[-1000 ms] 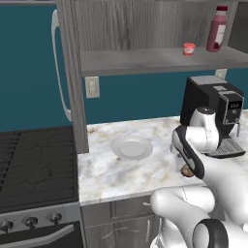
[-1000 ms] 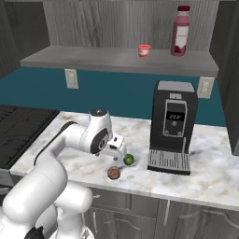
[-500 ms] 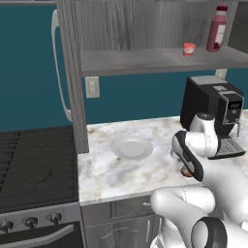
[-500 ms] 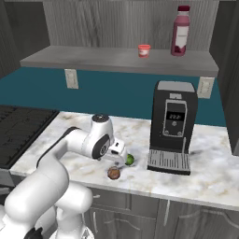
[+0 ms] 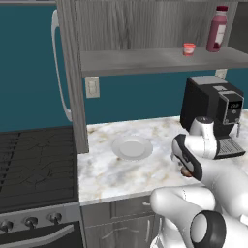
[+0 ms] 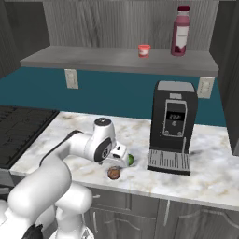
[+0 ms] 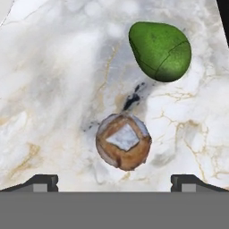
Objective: Pick the avocado and bread from the counter and place them on the plate. Then pick the jam from the cabinet and place it next to the plate. Lastly close the cabinet door.
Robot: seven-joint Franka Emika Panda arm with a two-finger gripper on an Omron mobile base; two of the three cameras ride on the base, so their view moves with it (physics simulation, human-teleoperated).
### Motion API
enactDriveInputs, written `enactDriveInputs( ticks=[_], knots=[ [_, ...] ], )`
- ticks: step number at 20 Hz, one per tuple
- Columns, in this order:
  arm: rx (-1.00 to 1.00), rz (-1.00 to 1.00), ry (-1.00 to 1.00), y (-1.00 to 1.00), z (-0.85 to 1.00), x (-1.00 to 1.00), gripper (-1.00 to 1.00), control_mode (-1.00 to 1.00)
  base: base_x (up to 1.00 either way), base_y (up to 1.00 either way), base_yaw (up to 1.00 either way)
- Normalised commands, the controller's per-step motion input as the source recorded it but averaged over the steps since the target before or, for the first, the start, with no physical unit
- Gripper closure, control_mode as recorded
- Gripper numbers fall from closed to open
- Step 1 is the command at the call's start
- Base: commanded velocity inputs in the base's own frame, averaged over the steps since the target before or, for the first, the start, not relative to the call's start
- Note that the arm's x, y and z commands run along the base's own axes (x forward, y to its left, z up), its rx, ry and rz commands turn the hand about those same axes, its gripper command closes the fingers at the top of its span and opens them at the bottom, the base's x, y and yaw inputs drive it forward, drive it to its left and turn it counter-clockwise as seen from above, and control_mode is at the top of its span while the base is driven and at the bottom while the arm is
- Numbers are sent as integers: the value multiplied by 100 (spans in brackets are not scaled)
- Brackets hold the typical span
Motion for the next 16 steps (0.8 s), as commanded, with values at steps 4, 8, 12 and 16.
enactDriveInputs(
  ticks=[4,8,12,16],
  knots=[
    [0,0,3,-5,-13,0,-100,-100,0,0,0],
    [0,0,2,-6,-10,0,-100,-100,0,0,0],
    [0,0,0,-4,-6,0,-100,-100,0,0,0],
    [0,0,0,-2,-5,0,-100,-100,0,0,0]
  ],
)
